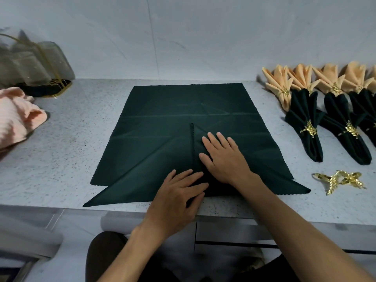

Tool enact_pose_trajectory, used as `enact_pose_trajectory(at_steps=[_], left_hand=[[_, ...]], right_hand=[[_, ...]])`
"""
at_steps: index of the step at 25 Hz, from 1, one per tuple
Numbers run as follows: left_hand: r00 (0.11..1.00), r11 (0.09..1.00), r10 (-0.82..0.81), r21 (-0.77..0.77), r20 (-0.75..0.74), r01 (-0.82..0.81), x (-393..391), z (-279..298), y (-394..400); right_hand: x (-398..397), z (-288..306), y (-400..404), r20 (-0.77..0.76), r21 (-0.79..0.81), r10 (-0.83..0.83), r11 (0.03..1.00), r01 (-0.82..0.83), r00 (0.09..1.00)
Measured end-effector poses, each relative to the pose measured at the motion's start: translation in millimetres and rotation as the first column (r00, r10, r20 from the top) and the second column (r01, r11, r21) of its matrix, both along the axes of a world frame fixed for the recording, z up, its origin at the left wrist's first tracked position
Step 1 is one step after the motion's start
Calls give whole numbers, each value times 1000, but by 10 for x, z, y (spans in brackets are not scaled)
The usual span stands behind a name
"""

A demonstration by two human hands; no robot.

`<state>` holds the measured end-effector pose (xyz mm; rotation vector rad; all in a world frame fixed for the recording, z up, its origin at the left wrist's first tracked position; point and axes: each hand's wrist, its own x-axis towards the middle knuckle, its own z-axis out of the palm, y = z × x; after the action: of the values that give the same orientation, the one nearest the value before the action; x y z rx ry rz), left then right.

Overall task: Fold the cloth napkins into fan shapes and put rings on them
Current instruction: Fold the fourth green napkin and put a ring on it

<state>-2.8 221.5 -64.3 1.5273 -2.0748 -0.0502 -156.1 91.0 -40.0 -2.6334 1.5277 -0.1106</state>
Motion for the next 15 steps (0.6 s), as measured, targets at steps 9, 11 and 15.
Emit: enact_pose_trajectory(at_steps=[9,11,15], left_hand=[[999,999,-40,-22,30,41,-3,-15,0],[998,999,-31,-31,45,33,-12,-12,1],[999,1000,26,-16,33,-25,-55,-21,-21]], right_hand=[[217,76,-280,47,96,90,991,-94,995],[396,81,-355,5,88,152,985,-152,988],[220,138,-324,100,41,159,986,-164,982]])
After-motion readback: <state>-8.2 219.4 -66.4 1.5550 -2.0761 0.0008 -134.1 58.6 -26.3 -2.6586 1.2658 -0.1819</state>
